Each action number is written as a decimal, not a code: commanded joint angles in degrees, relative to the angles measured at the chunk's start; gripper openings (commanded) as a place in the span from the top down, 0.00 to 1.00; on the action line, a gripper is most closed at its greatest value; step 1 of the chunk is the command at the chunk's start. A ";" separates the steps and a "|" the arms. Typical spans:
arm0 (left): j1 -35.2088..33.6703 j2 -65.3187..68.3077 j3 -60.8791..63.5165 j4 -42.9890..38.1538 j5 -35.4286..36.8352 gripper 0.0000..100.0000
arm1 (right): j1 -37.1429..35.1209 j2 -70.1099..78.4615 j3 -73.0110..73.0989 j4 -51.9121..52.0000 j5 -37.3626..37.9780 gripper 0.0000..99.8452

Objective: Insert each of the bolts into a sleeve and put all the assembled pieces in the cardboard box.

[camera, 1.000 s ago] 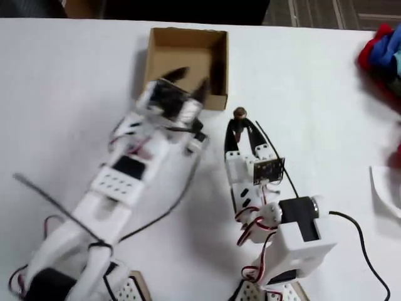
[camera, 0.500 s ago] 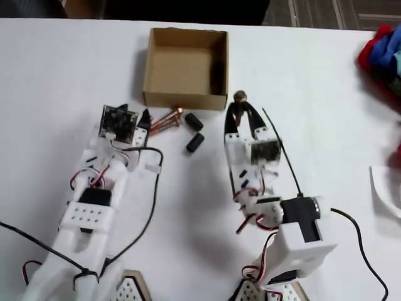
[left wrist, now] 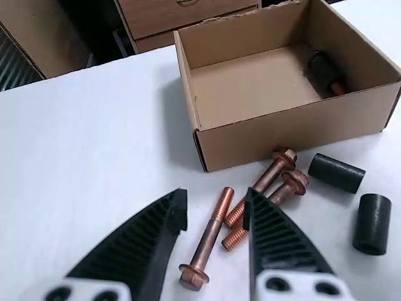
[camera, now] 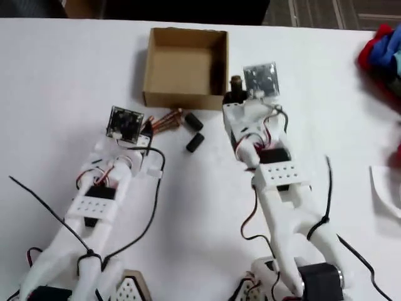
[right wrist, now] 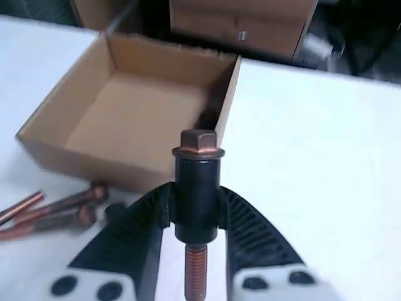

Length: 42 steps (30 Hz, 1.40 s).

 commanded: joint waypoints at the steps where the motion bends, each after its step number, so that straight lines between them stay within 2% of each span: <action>1: -0.35 0.09 -0.31 -1.67 -0.62 0.83 | -3.12 -1.80 -9.67 5.58 -1.49 0.98; 8: -0.35 0.09 -0.13 -1.58 -0.62 0.83 | -4.00 19.74 -30.95 7.43 -0.97 0.98; 19: -0.35 0.18 -0.13 -1.58 -0.62 0.83 | -3.74 61.32 -89.05 28.70 -1.23 0.98; 26: -0.35 0.18 -0.13 -1.58 -0.62 0.83 | -3.82 83.12 -117.98 33.71 -1.23 0.98; 30: -0.26 0.18 -0.13 -1.58 -0.62 0.83 | -3.91 90.95 -126.07 35.82 -1.32 0.98; 35: -0.26 0.18 -0.13 -1.58 -0.62 0.83 | -4.00 93.85 -128.44 37.58 -1.41 0.98; 42: -0.26 0.18 -0.13 -1.58 -0.62 0.83 | -2.77 94.37 -128.00 37.67 -7.82 0.98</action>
